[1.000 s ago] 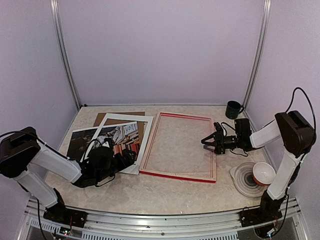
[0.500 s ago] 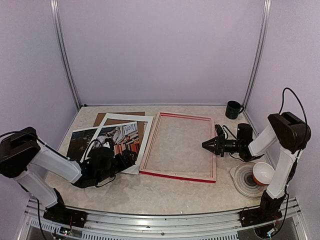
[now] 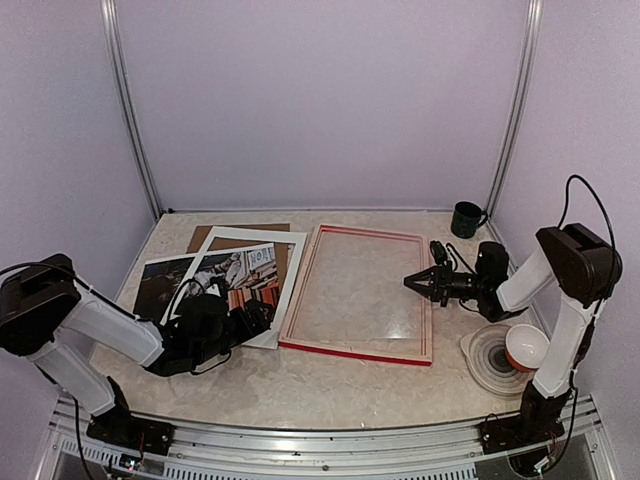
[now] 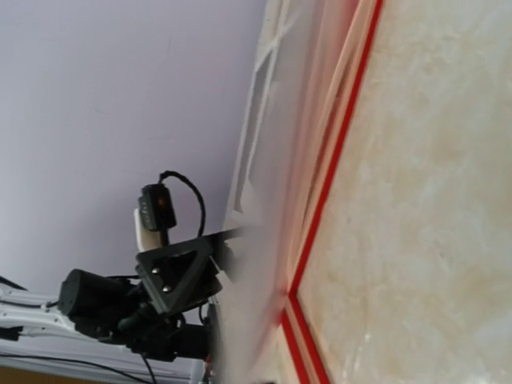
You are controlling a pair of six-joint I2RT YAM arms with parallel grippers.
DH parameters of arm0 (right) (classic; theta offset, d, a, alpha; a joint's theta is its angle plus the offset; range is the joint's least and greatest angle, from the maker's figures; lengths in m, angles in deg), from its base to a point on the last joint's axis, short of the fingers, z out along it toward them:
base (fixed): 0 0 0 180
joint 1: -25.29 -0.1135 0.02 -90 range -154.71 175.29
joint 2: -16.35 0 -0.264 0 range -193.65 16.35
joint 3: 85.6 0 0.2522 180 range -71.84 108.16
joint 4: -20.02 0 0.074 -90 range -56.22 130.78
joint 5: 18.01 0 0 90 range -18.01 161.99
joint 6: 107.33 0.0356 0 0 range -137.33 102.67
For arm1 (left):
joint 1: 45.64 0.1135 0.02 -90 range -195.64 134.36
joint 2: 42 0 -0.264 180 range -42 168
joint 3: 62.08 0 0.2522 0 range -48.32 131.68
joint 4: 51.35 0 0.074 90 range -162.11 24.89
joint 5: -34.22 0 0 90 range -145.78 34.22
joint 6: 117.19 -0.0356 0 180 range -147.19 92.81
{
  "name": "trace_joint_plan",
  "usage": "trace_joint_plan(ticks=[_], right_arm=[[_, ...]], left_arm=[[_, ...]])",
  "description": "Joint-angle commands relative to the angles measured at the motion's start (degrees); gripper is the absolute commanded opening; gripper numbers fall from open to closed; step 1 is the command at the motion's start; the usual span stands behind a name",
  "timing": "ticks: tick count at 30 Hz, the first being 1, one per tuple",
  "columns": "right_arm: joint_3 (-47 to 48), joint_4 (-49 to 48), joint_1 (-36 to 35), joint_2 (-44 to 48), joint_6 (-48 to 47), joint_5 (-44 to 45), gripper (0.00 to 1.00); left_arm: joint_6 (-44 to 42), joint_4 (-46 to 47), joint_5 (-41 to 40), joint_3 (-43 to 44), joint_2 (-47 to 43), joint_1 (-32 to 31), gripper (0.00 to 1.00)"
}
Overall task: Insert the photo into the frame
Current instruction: Place the glass panel at the frame body.
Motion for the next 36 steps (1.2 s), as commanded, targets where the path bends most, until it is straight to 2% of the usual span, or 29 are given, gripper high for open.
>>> trace_joint_plan(ticks=[1,8,17,23,29,36], right_arm=[[1.54,-9.41,-0.62,-2.74,4.74,-2.45,0.05],[2.96,-16.37,-0.62,-6.08,9.54,-4.34,0.06],[4.59,-16.82,-0.62,-8.17,10.28,-4.57,0.09],[4.07,-15.29,-0.71,-8.52,8.23,-4.18,0.1],[4.92,-3.45,-0.92,-6.45,-0.6,-3.07,0.13],[4.9,-7.11,-1.37,-7.29,3.35,-3.39,0.14]], left_arm=[[-0.79,-0.67,-1.19,1.09,-1.1,-0.61,0.99],[-1.11,-1.04,-1.14,1.75,-0.76,-0.61,0.99],[-1.15,-1.12,-0.71,2.62,-0.07,-0.61,0.99],[-1.07,-0.96,-0.38,2.66,0.71,-0.61,0.99],[-0.8,-0.52,-0.07,2.69,1.2,-0.61,0.99],[-0.65,-0.19,0.09,2.67,1.79,-0.69,0.99]])
